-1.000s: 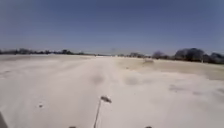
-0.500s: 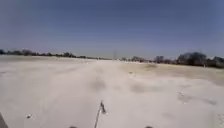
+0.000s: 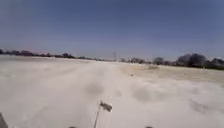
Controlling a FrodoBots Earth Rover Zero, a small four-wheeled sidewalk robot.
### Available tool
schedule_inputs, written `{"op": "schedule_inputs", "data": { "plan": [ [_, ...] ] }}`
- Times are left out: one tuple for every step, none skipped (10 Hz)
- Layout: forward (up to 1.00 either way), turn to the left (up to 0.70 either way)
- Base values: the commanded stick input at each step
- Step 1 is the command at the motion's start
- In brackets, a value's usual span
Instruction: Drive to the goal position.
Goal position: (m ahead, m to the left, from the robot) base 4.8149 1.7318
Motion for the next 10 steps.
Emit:
{"op": "schedule_inputs", "data": {
  "plan": [
    [0.7,0.0],
    [0.7,0.0],
    [0.7,0.0],
    [0.7,0.0],
    [0.7,0.0],
    [0.7,0.0],
    [0.7,0.0],
    [0.7,0.0],
    [0.7,0.0],
    [0.7,0.0]
  ]
}}
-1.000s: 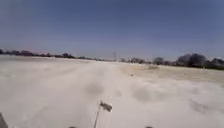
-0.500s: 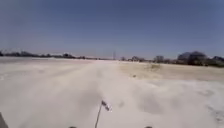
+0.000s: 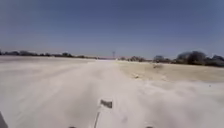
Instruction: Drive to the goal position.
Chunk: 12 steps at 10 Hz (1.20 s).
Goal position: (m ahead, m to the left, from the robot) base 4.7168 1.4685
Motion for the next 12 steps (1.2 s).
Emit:
{"op": "schedule_inputs", "data": {
  "plan": [
    [0.7,0.0],
    [0.7,0.0],
    [0.7,0.0],
    [0.7,0.0],
    [0.7,0.0],
    [0.7,0.0],
    [0.7,0.0],
    [0.7,0.0],
    [0.7,0.0],
    [0.7,0.0],
    [0.7,0.01],
    [0.7,0.32]
  ]
}}
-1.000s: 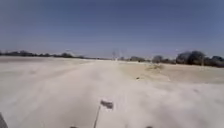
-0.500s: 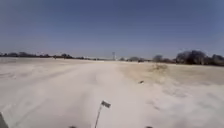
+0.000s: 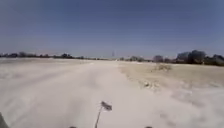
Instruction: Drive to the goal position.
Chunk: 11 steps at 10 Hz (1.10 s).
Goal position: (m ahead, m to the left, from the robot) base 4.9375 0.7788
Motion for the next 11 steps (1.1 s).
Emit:
{"op": "schedule_inputs", "data": {
  "plan": [
    [0.7,0.35],
    [0.7,0.27],
    [0.7,0.07],
    [0.7,0.0],
    [0.7,0.0],
    [0.7,0.0],
    [0.7,0.0],
    [0.7,0.0],
    [0.7,0.0],
    [0.7,0.0],
    [0.7,0.0]
  ]
}}
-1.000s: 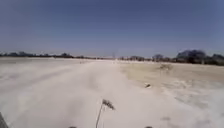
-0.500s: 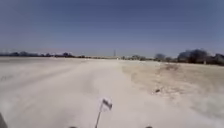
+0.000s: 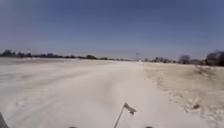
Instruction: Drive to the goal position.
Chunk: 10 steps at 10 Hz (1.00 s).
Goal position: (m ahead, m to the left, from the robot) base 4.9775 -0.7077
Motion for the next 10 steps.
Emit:
{"op": "schedule_inputs", "data": {
  "plan": [
    [0.7,0.0],
    [0.7,0.0],
    [0.7,0.0],
    [0.7,0.0],
    [0.7,0.0],
    [0.7,0.0],
    [0.7,0.0],
    [0.7,0.0],
    [0.7,0.0],
    [0.7,0.0]
  ]
}}
